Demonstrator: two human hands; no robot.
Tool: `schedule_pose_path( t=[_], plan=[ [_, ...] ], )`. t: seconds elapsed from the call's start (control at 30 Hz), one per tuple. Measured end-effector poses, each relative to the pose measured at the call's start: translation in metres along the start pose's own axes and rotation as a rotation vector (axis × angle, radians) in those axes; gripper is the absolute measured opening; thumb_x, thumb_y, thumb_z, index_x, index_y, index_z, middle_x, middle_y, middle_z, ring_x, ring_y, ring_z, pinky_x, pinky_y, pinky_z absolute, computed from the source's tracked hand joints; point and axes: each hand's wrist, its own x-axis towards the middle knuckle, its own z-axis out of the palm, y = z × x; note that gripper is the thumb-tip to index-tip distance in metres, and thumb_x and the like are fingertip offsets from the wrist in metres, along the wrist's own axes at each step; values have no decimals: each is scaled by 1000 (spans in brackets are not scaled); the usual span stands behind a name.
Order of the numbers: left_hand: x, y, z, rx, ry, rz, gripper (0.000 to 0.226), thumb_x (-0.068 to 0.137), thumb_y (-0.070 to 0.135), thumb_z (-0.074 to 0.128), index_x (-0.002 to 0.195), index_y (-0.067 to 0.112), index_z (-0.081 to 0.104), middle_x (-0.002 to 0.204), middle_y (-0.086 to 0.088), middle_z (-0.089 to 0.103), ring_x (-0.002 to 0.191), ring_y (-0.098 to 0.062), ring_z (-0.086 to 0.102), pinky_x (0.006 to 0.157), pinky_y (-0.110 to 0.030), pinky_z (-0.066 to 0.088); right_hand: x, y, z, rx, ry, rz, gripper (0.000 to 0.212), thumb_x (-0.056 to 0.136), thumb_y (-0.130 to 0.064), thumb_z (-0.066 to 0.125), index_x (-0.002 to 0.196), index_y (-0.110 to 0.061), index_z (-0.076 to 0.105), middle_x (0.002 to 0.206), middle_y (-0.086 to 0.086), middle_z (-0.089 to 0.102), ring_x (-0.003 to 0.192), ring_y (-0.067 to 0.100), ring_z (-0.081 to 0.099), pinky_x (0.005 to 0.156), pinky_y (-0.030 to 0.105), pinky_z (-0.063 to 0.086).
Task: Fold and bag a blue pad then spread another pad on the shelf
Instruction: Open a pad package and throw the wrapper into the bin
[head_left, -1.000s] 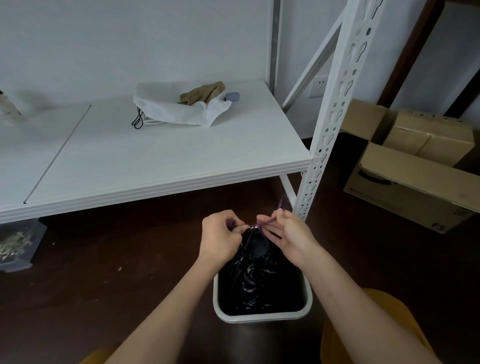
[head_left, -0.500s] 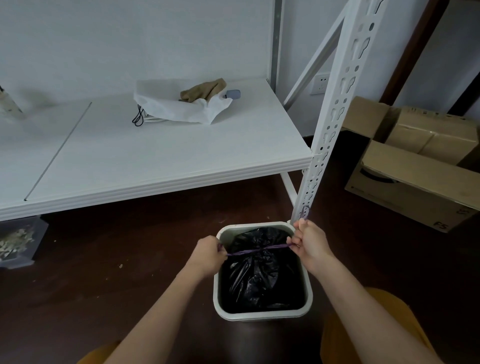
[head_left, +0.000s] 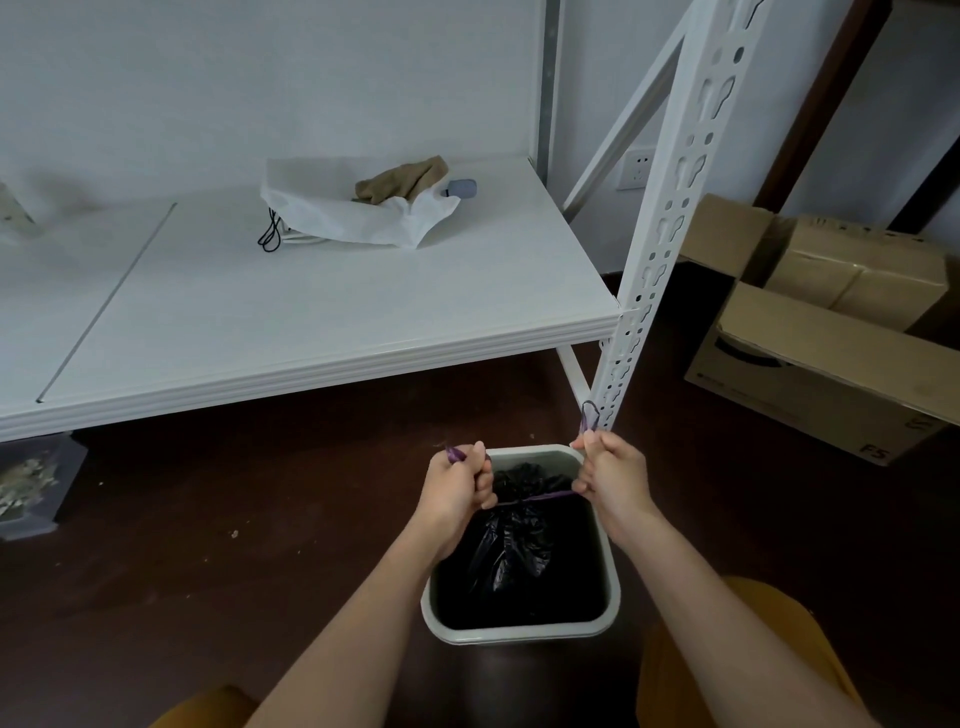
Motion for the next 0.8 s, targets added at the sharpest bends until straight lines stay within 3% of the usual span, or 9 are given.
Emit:
schedule_pose_path(
  t=[0.17, 0.4, 0.53, 0.63, 0.7, 0.8],
  plan=[
    [5, -5, -13, 24, 57, 13, 41, 103, 14, 37, 63, 8, 41, 52, -3, 32, 43, -11, 24, 44, -26, 23, 14, 6, -8, -16, 64, 27, 31, 97, -14, 48, 69, -10, 57, 81, 16, 47, 51, 14, 34, 41, 22, 32],
    [9, -6, -7, 56, 96, -25, 28, 98, 14, 51, 71, 4, 53, 57, -5, 45, 42, -9, 33, 45, -23, 31, 2, -8, -8, -270, -60, -164, 30, 96, -14, 47, 69, -12, 61, 63, 5, 45, 54, 15, 38, 47, 27, 37],
    [7, -3, 0, 275, 19, 47, 7, 88, 9, 66, 87, 2, 67, 72, -5, 56, 51, -8, 47, 52, -18, 43, -10, -26, 1, -307, -185, -254, 26, 97, -13, 47, 76, -12, 62, 47, -5, 37, 44, 8, 37, 54, 30, 46],
    [5, -3, 4, 423, -67, 97, 23, 85, 5, 67, 108, 5, 67, 74, -2, 55, 58, -7, 51, 58, -15, 46, -16, -34, 8, -422, -197, -390, 27, 96, -16, 50, 74, -17, 66, 63, -4, 56, 61, 9, 55, 69, 28, 53],
    [5, -4, 7, 574, -111, 168, 26, 85, 7, 68, 111, 7, 67, 72, 2, 53, 56, 1, 49, 60, -11, 44, -18, -39, 9, -539, -148, -494, 27, 95, -21, 51, 74, -23, 68, 81, -5, 61, 76, 8, 57, 73, 23, 47],
    [4, -5, 14, 716, -133, 267, 24, 84, 10, 70, 108, 6, 69, 67, 10, 52, 51, 7, 48, 59, -5, 38, -21, -48, 12, -569, -160, -545, 27, 95, -24, 51, 75, -25, 69, 73, -3, 59, 69, 12, 53, 67, 28, 43]
  ],
)
